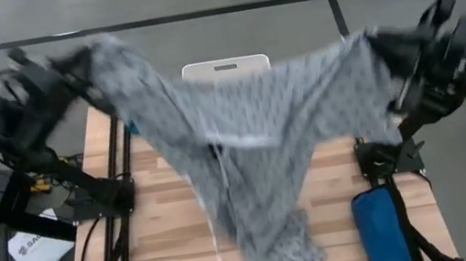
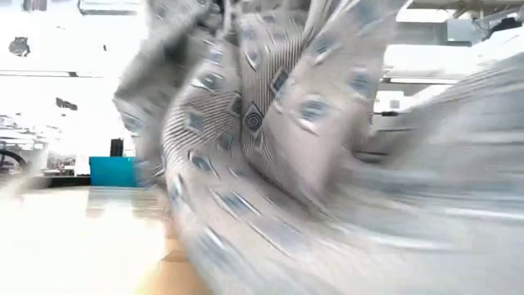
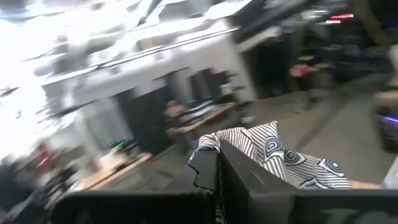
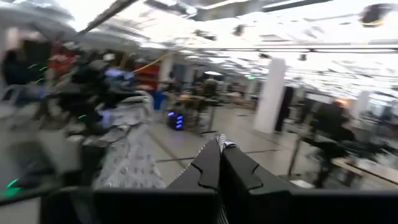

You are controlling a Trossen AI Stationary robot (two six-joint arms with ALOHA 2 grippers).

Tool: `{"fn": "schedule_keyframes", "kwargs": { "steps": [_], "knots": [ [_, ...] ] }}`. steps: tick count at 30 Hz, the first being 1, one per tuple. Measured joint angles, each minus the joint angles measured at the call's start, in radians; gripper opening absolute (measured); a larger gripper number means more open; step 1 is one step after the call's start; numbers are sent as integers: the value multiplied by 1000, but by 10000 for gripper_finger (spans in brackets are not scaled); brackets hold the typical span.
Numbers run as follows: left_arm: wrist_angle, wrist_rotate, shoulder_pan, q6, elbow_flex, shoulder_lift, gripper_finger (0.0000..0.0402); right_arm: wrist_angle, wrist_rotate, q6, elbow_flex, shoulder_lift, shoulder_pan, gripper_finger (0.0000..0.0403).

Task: Pick & place medical supplies in basket/bin
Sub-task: Put the gray patient gown into the white bin

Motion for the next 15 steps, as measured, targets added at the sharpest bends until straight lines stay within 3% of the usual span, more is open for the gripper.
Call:
{"fn": "schedule_keyframes", "kwargs": {
  "steps": [3, 6, 9, 15],
  "knots": [
    [4, 1, 60, 3, 31, -42, 0, 92, -2, -70, 3, -32, -20, 0],
    [1, 3, 7, -23, 31, -53, 0, 98, -2, -90, 4, -35, 4, 0],
    [6, 49, -59, 50, 25, -12, 0, 160, -5, -183, 3, -15, 17, 0],
    [282, 179, -98, 188, 89, 58, 0, 318, -63, -270, 6, 4, 27, 0]
  ]
}}
